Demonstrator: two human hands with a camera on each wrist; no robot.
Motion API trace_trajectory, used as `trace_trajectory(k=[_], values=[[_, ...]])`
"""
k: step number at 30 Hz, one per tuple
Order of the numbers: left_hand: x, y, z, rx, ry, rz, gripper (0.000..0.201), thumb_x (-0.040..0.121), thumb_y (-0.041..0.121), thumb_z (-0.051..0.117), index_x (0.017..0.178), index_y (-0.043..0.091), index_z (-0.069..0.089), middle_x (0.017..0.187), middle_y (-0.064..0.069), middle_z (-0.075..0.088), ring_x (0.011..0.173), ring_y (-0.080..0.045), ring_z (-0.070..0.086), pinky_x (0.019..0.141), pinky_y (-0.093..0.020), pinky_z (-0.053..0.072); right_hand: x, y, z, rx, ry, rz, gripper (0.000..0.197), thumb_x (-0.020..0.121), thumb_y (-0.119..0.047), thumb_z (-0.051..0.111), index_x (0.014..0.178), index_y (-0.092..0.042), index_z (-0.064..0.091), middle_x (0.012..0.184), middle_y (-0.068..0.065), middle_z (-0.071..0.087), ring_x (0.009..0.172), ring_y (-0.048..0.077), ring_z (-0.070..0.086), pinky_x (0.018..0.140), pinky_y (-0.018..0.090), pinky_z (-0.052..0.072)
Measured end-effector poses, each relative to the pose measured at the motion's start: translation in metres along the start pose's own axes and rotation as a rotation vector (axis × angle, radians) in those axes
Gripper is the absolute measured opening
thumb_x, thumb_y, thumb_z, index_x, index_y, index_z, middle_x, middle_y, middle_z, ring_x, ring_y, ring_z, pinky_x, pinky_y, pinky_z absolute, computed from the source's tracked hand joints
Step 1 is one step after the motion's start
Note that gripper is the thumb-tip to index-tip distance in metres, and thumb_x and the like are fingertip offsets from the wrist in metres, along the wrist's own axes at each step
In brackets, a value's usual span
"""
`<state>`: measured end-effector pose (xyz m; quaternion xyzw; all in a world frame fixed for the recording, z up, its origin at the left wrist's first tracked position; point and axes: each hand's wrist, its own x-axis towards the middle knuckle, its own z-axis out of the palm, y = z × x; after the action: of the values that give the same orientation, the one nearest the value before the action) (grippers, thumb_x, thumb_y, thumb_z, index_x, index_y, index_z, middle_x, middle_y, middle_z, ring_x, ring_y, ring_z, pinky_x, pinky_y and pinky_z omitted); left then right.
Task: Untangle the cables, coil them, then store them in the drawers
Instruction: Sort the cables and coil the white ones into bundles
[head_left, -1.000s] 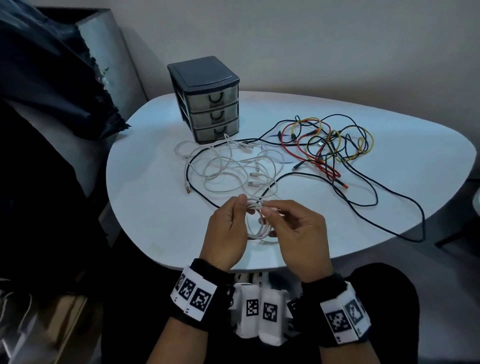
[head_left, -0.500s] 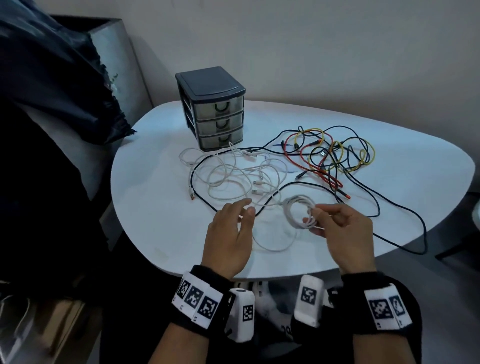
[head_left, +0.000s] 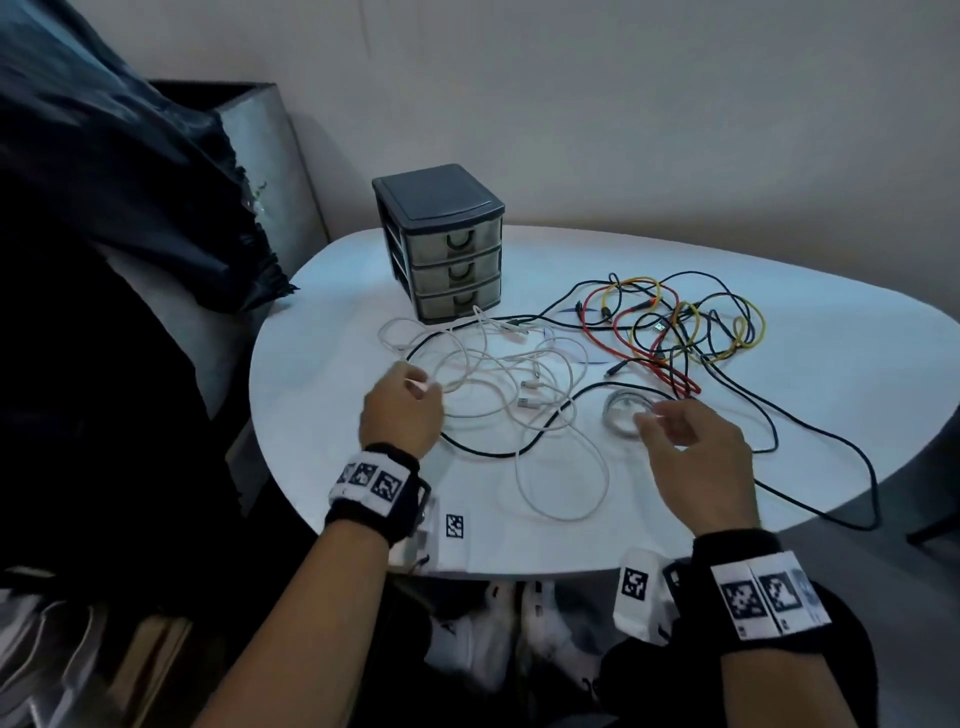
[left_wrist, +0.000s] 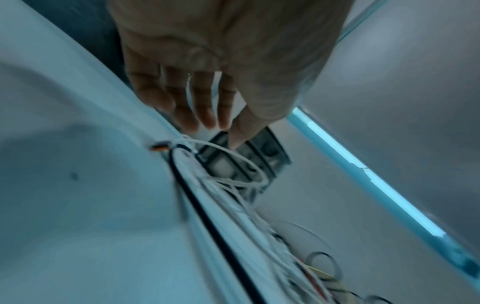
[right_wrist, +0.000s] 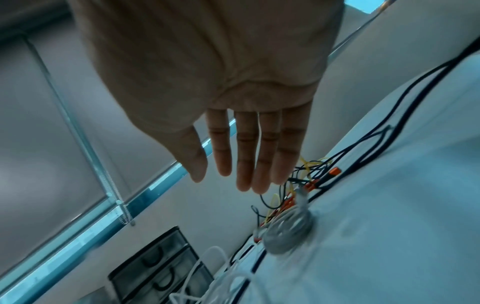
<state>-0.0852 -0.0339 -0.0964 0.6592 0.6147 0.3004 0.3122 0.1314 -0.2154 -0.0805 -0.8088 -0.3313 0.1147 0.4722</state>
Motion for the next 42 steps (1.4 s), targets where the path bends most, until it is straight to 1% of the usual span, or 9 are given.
trace_trajectory(k=[3,8,16,21,26,30,33,38,42], values=[[0.037,-0.019,-0.010,0.237,-0.063,-0.218,0.038,0.085,0.030,0.064,0.115,0.008,0.058,0.116,-0.010,0.061,0.100,-0.034,0.061,0.074,-0.033,0.044,-0.004,-0.011,0.011,0.036,-0.068,-0.065,0.009,0.089,-0.031,0.070,0.094,-0.023,0.069,0.083,-0.009,0.068,0.081,0.004,0.064,0.072,0.018,0.047],[0.057,-0.015,-0.020,0.334,-0.155,-0.218,0.014,0.086,0.014,0.061,0.079,0.002,0.062,0.082,-0.012,0.062,0.074,-0.030,0.056,0.065,-0.030,0.044,-0.004,-0.026,0.027,0.048,-0.196,-0.166,0.010,0.088,-0.034,0.071,0.094,-0.026,0.069,0.082,-0.010,0.069,0.075,-0.002,0.063,0.071,0.020,0.050],[0.005,0.018,-0.053,-0.614,-0.335,-0.245,0.010,0.095,0.006,0.062,0.087,0.001,0.065,0.062,-0.005,0.056,0.059,-0.018,0.059,0.062,-0.021,0.057,0.001,-0.061,0.039,0.133,-0.350,-0.265,0.010,0.090,-0.032,0.069,0.100,-0.029,0.070,0.083,-0.009,0.069,0.073,0.007,0.065,0.065,0.015,0.047],[-0.051,0.051,-0.071,-0.654,-0.474,-0.033,0.033,0.101,0.022,0.051,0.076,0.003,0.062,0.055,-0.002,0.049,0.049,-0.016,0.054,0.058,-0.025,0.053,-0.005,-0.082,0.059,0.166,-0.523,-0.349,0.036,0.095,-0.032,0.061,0.129,-0.039,0.055,0.098,-0.012,0.069,0.083,0.001,0.065,0.070,0.015,0.046],[-0.082,0.080,-0.099,-0.723,-0.590,0.324,0.038,0.101,0.030,0.046,0.072,0.010,0.060,0.075,-0.012,0.069,0.072,-0.026,0.065,0.065,-0.025,0.053,-0.005,-0.094,0.084,0.121,-0.587,-0.427,0.009,0.087,-0.032,0.055,0.080,-0.037,0.059,0.076,-0.022,0.065,0.075,-0.003,0.063,0.070,0.020,0.049],[-0.079,0.092,-0.118,-0.875,-0.485,0.422,0.035,0.098,0.028,0.041,0.070,0.015,0.057,0.101,-0.012,0.075,0.099,-0.031,0.071,0.072,-0.030,0.056,0.011,-0.104,0.086,0.106,-0.522,-0.411,0.023,0.088,-0.040,0.062,0.095,-0.020,0.070,0.091,-0.010,0.073,0.085,0.003,0.068,0.082,0.030,0.056],[-0.074,0.092,-0.125,-0.893,-0.417,0.469,0.033,0.099,0.028,0.037,0.075,0.007,0.047,0.116,-0.008,0.072,0.109,-0.029,0.069,0.078,-0.034,0.057,0.033,-0.116,0.069,0.097,-0.456,-0.432,0.011,0.087,-0.024,0.073,0.084,-0.014,0.071,0.079,-0.007,0.071,0.071,-0.003,0.064,0.072,0.012,0.051],[-0.081,0.090,-0.129,-0.961,-0.396,0.517,0.037,0.100,0.027,0.037,0.069,0.021,0.056,0.122,-0.003,0.070,0.106,-0.030,0.070,0.078,-0.034,0.057,0.086,-0.137,0.042,0.086,-0.540,-0.248,0.037,0.086,-0.032,0.075,0.119,-0.017,0.068,0.116,-0.005,0.070,0.105,0.005,0.065,0.099,0.025,0.049],[-0.084,0.084,-0.134,-1.017,-0.381,0.578,0.032,0.097,0.039,0.048,0.070,0.025,0.059,0.121,-0.002,0.070,0.097,-0.029,0.071,0.076,-0.032,0.056,0.123,-0.158,0.015,-0.511,-0.610,-0.199,0.052,0.089,-0.049,0.065,0.134,-0.024,0.058,0.144,-0.002,0.051,0.127,0.018,0.051,0.109,0.032,0.037]])
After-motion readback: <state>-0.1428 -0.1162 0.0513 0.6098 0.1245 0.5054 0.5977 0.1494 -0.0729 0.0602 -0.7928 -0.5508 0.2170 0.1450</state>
